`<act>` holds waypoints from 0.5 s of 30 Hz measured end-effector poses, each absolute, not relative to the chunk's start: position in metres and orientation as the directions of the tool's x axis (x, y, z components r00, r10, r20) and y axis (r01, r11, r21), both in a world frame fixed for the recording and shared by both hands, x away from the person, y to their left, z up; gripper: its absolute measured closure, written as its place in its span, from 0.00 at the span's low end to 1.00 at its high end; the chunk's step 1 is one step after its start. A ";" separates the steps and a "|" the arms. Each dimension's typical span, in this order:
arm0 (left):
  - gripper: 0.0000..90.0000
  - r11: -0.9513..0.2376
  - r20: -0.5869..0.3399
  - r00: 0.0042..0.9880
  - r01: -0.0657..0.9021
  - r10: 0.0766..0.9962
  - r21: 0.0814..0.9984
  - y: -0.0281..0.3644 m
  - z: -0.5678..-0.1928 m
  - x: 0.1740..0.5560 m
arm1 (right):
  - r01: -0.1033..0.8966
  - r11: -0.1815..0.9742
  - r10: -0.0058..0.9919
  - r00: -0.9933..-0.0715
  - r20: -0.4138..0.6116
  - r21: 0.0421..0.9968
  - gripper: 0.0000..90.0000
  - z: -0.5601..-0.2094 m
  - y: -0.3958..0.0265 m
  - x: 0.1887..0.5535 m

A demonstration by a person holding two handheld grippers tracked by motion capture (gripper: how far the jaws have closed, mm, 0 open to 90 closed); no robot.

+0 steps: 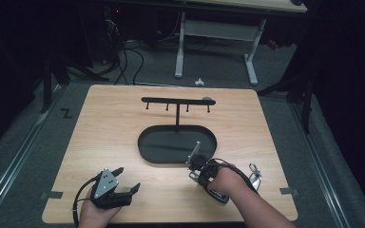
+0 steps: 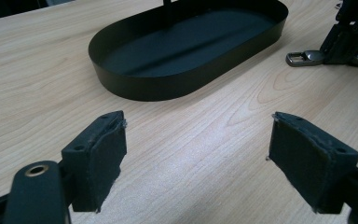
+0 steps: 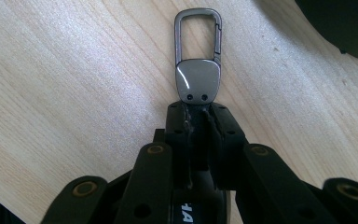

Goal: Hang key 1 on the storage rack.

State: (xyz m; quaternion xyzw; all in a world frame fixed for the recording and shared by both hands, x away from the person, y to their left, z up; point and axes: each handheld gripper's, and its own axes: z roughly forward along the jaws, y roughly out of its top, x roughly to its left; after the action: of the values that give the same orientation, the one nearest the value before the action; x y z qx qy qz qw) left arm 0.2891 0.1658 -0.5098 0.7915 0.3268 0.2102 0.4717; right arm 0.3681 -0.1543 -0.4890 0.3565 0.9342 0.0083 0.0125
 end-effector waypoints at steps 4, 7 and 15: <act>0.22 -0.344 0.025 0.700 0.319 0.713 0.883 0.166 -0.510 0.289 | 0.651 0.759 0.651 -0.759 -0.017 0.017 0.89 -0.489 -0.154 0.370; 0.22 -0.349 0.025 0.704 0.321 0.710 0.880 0.165 -0.510 0.289 | 0.642 0.766 0.642 -0.766 -0.017 0.005 0.88 -0.489 -0.153 0.371; 0.22 -0.350 0.024 0.706 0.321 0.708 0.880 0.164 -0.511 0.289 | 0.644 0.765 0.644 -0.765 -0.012 0.019 0.89 -0.489 -0.154 0.370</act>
State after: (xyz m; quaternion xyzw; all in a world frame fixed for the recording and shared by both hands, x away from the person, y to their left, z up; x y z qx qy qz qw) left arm 0.2890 0.1644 -0.5108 0.7953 0.3234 0.2061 0.4694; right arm 0.3704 -0.1543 -0.4890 0.3428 0.9393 0.0068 0.0090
